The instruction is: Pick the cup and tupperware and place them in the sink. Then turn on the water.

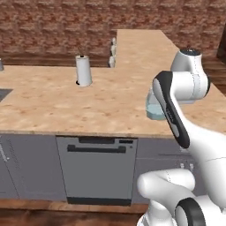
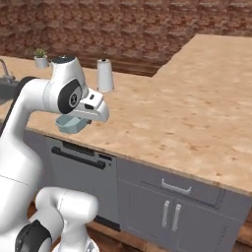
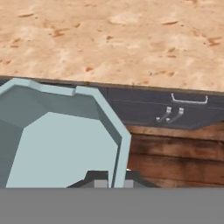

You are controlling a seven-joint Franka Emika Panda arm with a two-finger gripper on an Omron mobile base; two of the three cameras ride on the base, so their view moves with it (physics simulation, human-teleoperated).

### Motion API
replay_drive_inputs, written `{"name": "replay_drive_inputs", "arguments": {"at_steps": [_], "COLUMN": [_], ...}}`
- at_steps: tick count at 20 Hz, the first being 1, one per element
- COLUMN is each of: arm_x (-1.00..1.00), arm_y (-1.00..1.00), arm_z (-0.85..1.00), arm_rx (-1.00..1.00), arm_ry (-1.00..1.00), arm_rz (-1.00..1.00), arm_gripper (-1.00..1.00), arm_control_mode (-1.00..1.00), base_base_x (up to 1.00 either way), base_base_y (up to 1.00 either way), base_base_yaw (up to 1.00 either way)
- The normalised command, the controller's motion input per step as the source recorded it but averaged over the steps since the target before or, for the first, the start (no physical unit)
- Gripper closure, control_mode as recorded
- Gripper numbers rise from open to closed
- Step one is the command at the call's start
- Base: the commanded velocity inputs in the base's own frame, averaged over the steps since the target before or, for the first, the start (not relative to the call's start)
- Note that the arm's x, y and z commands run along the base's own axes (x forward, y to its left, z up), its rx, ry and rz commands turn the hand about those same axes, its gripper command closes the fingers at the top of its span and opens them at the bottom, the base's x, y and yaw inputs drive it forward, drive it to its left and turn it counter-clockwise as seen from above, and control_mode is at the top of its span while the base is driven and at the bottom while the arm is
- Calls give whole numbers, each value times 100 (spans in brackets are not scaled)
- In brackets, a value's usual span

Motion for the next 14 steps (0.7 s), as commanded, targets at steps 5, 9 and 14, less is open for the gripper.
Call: {"name": "replay_drive_inputs", "arguments": {"at_steps": [5,9,14], "arm_x": [0,0,0], "arm_y": [0,0,0], "arm_z": [0,0,0], "arm_rx": [0,0,0], "arm_ry": [0,0,0], "arm_rz": [0,0,0], "arm_gripper": [100,100,100], "arm_control_mode": [100,100,100], "base_base_x": [1,4,10], "base_base_y": [100,100,100], "base_base_yaw": [-30,-22,-19]}}
